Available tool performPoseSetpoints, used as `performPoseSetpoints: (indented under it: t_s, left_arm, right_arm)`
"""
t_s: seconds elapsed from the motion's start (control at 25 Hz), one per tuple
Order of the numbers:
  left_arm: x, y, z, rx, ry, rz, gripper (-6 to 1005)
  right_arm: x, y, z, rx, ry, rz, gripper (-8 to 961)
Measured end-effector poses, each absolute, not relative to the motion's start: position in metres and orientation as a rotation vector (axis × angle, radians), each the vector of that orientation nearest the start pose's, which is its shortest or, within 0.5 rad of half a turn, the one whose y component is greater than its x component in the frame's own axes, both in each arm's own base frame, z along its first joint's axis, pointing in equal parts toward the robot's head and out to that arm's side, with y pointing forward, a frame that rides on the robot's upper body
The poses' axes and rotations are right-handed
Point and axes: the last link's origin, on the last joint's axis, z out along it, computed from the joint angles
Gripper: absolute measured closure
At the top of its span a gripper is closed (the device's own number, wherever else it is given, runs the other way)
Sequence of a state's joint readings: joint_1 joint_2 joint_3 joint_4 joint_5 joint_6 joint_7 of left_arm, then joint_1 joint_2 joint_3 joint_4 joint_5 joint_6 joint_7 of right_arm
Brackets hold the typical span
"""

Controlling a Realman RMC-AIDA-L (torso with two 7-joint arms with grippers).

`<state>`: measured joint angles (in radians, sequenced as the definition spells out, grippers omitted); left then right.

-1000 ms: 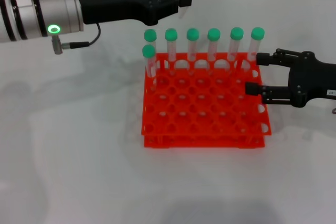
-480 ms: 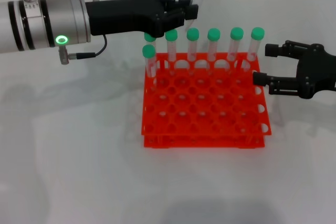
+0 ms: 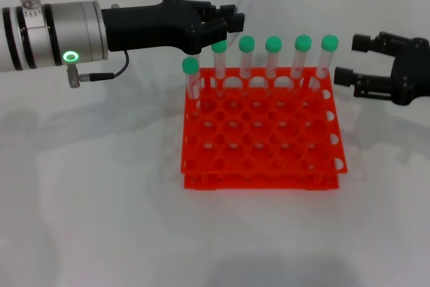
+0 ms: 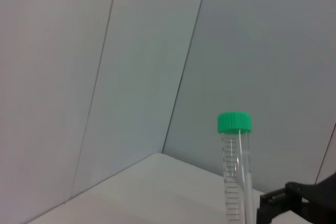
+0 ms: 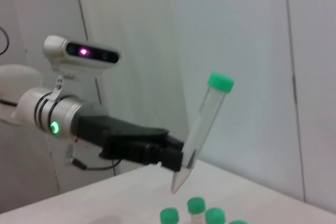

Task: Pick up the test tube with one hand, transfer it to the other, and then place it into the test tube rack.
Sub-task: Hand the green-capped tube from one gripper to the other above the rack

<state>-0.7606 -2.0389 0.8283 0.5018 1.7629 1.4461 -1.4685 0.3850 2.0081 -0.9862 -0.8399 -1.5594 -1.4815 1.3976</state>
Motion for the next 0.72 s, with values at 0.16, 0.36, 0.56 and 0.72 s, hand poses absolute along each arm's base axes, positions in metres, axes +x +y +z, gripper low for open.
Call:
performPoseSetpoints:
  t_s: [0.16,0.36,0.56,0.72]
  left_arm:
    - [-0.179,0.389,-0.011,-2.749,-0.583,-0.9,807]
    - [-0.178,0.39,-0.011,-2.753,-0.574,-0.896,807]
    - [-0.177,0.389,-0.013,-2.764,-0.564,-0.889,807]
    - [-0.175,0.388,-0.015,-2.778,-0.552,-0.881,808]
  right_arm:
    - [0.241,0.34,0.051,-2.546,0.433,0.875,143]
    - [0.231,0.349,0.057,-2.527,0.43,0.889,145]
    - [0.223,0.355,0.063,-2.502,0.431,0.936,149]
    - [0.216,0.359,0.069,-2.472,0.424,0.988,151]
